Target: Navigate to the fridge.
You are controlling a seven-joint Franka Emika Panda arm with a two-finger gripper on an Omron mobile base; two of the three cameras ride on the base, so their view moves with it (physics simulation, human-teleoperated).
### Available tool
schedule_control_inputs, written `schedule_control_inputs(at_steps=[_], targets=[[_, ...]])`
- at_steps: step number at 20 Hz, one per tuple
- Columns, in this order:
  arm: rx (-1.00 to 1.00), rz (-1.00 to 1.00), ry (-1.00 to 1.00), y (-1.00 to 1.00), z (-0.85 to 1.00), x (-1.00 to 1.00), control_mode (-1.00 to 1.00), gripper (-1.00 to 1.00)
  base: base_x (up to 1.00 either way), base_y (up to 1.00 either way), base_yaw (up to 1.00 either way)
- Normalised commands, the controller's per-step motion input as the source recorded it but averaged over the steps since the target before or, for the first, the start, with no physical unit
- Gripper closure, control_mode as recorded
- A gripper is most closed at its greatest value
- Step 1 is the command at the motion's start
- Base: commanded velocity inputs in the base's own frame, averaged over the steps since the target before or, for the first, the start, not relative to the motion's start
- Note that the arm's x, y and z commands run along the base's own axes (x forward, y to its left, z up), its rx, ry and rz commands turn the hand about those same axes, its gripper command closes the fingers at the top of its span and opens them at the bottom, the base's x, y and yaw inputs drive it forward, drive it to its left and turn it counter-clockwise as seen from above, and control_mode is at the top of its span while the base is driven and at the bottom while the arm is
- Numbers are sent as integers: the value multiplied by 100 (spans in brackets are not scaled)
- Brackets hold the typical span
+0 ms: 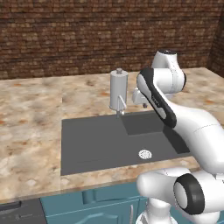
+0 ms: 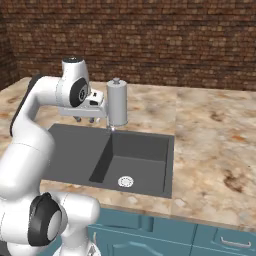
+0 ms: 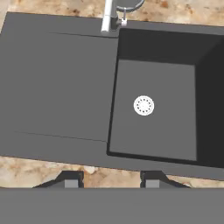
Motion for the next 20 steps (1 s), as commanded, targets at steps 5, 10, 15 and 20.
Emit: schedule_control_inputs(at_steps=[5, 10, 15, 20], targets=[[0, 0, 0, 0, 0, 0, 100, -100, -20, 0, -4], [0, 0, 0, 0, 0, 0, 100, -100, -65, 0, -66], [0, 0, 0, 0, 0, 0, 100, -100, -29, 2, -86], [0, 0, 0, 0, 0, 0, 100, -100, -9, -2, -86]])
